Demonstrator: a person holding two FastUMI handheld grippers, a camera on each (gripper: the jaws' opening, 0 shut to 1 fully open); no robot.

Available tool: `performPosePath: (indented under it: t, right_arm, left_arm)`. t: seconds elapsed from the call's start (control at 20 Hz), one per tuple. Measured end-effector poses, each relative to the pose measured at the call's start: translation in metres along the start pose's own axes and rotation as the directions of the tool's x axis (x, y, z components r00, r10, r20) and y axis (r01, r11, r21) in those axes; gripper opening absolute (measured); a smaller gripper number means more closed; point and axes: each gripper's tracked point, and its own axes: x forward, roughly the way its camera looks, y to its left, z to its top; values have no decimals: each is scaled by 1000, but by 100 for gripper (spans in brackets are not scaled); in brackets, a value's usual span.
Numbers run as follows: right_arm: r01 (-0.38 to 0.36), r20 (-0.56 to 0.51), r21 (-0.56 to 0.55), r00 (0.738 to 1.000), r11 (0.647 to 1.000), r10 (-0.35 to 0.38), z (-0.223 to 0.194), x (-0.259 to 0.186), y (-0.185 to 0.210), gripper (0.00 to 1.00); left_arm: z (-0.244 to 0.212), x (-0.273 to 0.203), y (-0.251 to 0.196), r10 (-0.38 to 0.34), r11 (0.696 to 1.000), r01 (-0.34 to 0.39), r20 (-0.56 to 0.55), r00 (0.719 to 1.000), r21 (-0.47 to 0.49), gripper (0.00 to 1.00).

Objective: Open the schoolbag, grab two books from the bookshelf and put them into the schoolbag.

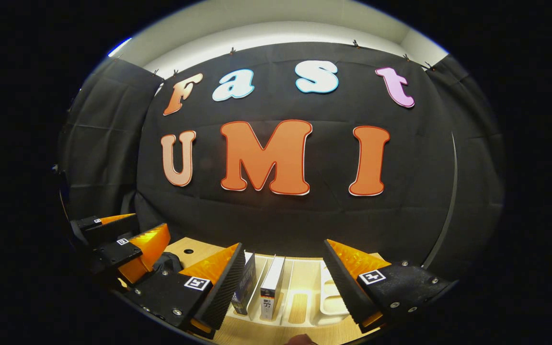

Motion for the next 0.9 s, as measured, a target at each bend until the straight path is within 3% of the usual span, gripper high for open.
performPosePath:
  t: [0.5, 0.9]
  right_arm:
    - [-2, -11, 8, 1000, 1000, 2, -5, -1, -1, 100]
    - [-5, -18, 2, 1000, 1000, 5, -8, 0, -3, 96]
  left_arm:
    - [-3, -2, 8, 25, 1000, -25, -5, 1000, 5, 95]
    - [-1, -3, 11, 34, 999, -34, 3, 999, 27, 95]
